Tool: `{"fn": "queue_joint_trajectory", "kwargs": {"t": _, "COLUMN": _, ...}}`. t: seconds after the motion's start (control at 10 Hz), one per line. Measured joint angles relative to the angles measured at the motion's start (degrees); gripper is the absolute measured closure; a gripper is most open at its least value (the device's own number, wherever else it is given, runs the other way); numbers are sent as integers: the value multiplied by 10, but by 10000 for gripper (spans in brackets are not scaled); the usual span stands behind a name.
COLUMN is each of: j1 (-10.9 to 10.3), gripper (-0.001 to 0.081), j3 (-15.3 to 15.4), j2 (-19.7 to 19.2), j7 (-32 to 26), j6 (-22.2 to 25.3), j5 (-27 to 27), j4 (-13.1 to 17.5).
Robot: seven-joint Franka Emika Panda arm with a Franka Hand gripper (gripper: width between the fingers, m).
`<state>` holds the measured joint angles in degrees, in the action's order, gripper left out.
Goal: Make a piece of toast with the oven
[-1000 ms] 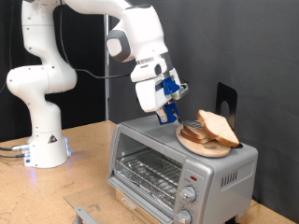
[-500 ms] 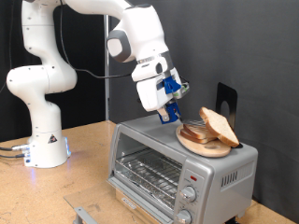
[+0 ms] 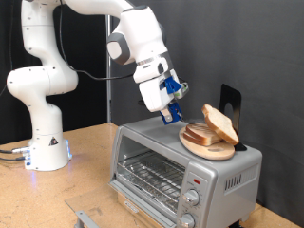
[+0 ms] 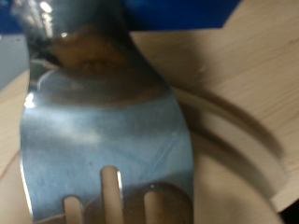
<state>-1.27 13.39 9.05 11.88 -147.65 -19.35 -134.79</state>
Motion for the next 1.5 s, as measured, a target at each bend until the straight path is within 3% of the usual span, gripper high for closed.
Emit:
{"fn": "queue_joint_trajectory", "kwargs": {"t": 0.3, "j1": -12, "gripper": 318, "j3": 0, "j2": 36, "j7": -26, "j6": -5, "j5": -28, "j4": -32}}
{"fn": "queue_joint_trajectory", "kwargs": {"t": 0.8, "j1": -17, "gripper": 318, "j3": 1, "j2": 74, "j7": -26, "j6": -3, "j5": -24, "j4": -77}}
{"fn": "queue_joint_trajectory", "kwargs": {"t": 1.1, "j1": -11, "gripper": 318, "j3": 2, "j2": 77, "j7": 0, "j6": -1, "j5": 1, "j4": -94}}
{"fn": "queue_joint_trajectory", "kwargs": {"t": 1.5, "j1": -4, "gripper": 318, "j3": 3, "j2": 66, "j7": 40, "j6": 2, "j5": 27, "j4": -94}}
